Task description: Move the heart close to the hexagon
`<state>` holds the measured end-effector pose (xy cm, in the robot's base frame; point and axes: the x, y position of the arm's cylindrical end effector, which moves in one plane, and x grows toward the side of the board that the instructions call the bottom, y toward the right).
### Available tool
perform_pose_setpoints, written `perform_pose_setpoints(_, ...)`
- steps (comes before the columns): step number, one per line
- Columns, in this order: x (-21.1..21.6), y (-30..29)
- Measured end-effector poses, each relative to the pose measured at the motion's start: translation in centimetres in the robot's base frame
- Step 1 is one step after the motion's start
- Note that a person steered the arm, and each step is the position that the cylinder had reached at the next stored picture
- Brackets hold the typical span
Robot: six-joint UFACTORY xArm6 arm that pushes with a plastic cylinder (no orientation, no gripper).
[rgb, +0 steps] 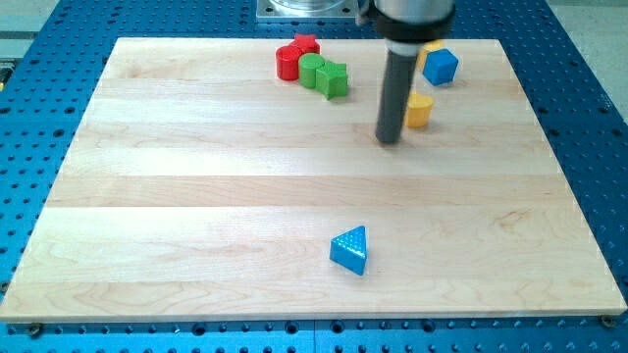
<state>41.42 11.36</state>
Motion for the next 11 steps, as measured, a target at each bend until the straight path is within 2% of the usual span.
perform_pose_setpoints(1,-2.9,4.8)
perform_pose_setpoints(2,-6.5,2.7)
perform_pose_setpoints(3,-0.5,0.2)
perform_pose_setpoints(4,-6.4,1.5)
perform_pose_setpoints(5,-9.8,1.8)
perform_pose_setpoints(6,-7.3,-0.7)
perform_pose_setpoints(8,-12.1,-3.9)
perform_pose_setpoints(9,-12.5,-0.5)
perform_pose_setpoints(10,-12.3,2.3)
perform_pose_setpoints(11,-3.0,1.6)
